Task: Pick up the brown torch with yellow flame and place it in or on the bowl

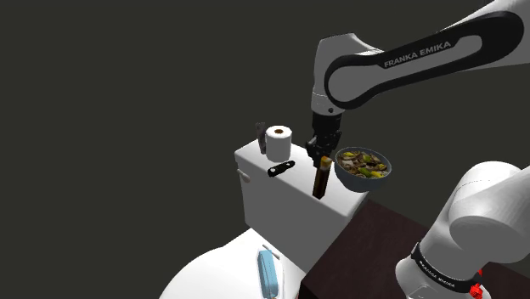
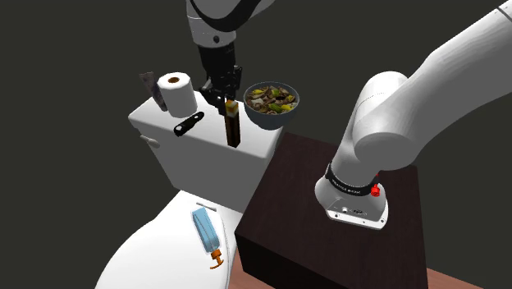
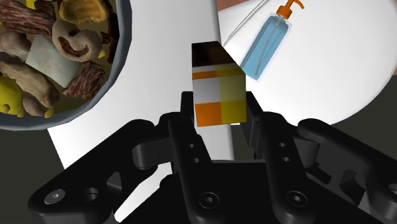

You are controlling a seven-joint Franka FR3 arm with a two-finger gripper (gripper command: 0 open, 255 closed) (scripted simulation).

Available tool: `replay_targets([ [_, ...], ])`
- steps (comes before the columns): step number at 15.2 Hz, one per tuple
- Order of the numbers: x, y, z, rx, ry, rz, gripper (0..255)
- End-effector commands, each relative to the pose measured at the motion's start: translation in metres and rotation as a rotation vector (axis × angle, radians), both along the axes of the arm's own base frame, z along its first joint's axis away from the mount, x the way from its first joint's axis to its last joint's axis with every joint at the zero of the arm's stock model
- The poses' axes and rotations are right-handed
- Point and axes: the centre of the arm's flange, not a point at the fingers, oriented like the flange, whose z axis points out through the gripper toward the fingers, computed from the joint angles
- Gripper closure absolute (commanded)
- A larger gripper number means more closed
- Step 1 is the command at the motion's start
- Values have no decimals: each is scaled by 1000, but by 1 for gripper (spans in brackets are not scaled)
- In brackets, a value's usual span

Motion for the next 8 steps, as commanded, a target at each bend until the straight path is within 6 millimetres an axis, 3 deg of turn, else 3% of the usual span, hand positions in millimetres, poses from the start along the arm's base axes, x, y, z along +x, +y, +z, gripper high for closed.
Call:
replay_targets([
  [1, 0, 0, 8, 0, 1, 0, 255],
  [8, 0, 0, 45, 0, 1, 0, 255],
])
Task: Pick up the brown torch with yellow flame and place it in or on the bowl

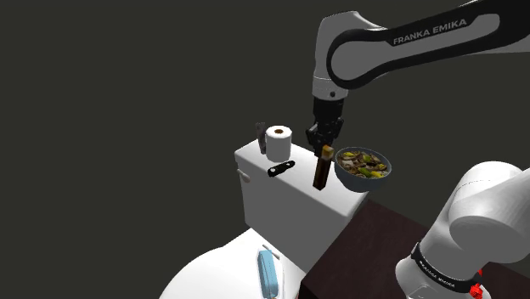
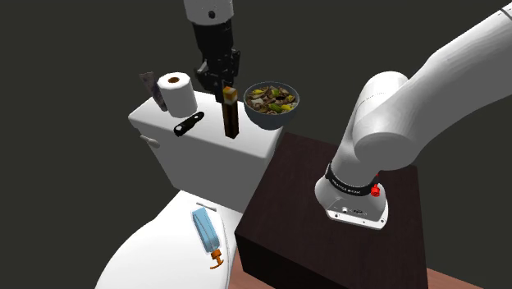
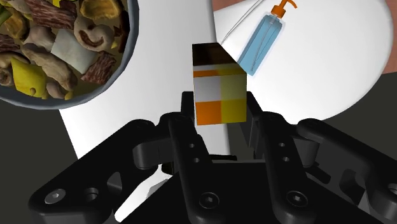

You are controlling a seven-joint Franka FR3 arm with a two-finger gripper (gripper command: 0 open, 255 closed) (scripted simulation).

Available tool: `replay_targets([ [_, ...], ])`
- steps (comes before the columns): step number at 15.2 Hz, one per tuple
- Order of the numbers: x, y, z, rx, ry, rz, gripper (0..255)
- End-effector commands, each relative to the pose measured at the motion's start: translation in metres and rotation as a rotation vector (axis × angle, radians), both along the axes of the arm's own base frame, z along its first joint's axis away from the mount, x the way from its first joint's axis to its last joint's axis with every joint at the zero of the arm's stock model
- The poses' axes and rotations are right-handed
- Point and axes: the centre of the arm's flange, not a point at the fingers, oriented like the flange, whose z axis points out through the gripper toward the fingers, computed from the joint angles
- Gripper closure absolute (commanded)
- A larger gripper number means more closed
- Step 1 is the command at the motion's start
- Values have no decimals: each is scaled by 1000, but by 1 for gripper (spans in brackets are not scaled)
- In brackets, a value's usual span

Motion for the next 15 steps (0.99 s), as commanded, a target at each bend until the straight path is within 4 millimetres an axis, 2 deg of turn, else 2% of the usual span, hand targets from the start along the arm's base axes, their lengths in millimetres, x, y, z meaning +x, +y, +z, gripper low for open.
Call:
replay_targets([
  [1, -1, 0, 10, 0, 0, 0, 255],
  [15, -1, 0, 84, 0, 0, 0, 255],
])
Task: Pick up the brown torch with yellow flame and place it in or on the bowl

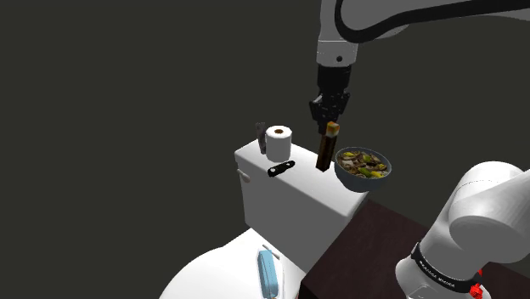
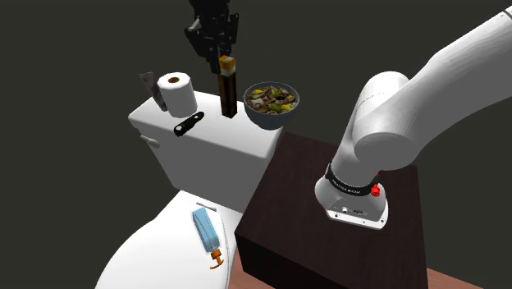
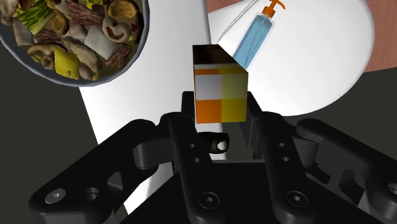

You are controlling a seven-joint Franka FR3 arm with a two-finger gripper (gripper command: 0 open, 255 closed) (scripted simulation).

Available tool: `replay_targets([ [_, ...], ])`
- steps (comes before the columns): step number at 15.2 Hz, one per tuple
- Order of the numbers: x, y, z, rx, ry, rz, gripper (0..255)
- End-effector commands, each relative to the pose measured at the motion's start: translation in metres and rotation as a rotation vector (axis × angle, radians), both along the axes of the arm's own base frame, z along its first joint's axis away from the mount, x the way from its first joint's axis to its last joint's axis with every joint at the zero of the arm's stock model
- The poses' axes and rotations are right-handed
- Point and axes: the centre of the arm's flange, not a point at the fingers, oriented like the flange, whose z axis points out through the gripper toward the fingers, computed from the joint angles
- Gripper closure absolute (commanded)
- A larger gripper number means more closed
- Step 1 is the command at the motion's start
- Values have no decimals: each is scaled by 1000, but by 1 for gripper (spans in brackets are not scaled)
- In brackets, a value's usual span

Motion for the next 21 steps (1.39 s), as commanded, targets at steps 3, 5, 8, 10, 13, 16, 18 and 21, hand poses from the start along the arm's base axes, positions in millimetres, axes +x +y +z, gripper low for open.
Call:
replay_targets([
  [3, 0, 0, 21, 0, 0, 0, 255],
  [5, 0, 0, 32, 0, 0, 0, 255],
  [8, 0, 0, 47, 0, 0, 0, 255],
  [10, 0, 0, 54, 0, 0, 0, 255],
  [13, -14, -34, 69, 0, 0, 0, 255],
  [16, -28, -68, 84, 0, 0, 0, 255],
  [18, -38, -90, 94, 0, 0, 0, 255],
  [21, -52, -124, 109, 0, 0, 0, 255],
])
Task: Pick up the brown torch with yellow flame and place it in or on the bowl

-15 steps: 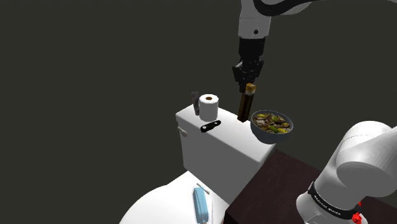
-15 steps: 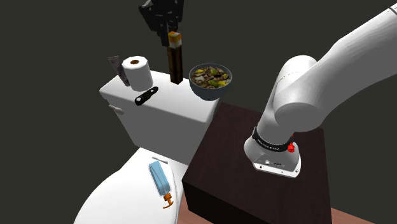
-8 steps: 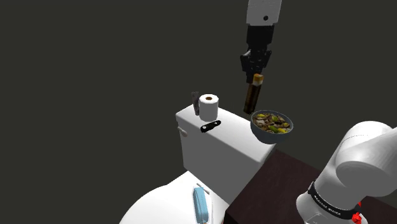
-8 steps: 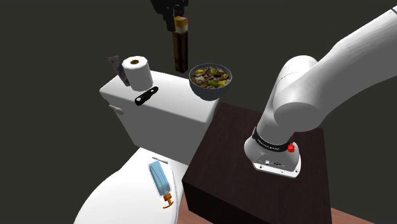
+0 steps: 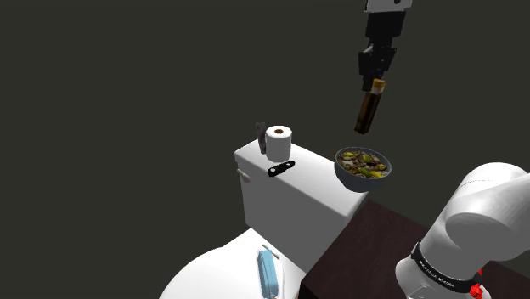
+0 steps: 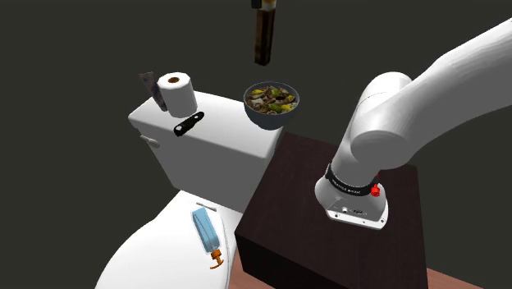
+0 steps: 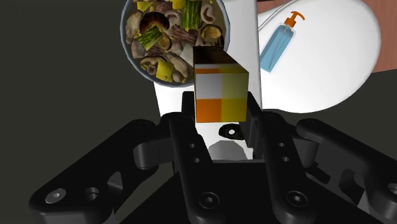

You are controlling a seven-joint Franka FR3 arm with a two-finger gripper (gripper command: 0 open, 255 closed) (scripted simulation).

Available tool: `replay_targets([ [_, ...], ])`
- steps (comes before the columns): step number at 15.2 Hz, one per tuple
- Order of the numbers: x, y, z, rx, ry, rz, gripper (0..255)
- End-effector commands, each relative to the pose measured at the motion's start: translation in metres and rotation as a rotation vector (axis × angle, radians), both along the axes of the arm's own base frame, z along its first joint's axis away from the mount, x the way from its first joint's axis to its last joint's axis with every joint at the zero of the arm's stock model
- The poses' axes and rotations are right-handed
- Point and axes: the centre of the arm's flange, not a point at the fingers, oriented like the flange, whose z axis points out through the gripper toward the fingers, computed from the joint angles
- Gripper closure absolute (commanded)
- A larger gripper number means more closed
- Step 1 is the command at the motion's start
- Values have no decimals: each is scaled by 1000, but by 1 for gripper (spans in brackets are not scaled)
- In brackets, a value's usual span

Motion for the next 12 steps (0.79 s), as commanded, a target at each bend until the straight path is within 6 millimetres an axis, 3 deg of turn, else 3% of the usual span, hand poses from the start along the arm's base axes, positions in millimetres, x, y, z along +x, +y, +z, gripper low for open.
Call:
replay_targets([
  [1, -10, -22, 12, 0, 1, 1, 255],
  [2, -14, -32, 16, 0, 1, 1, 255],
  [12, -14, -32, -37, 0, 1, 1, 255],
])
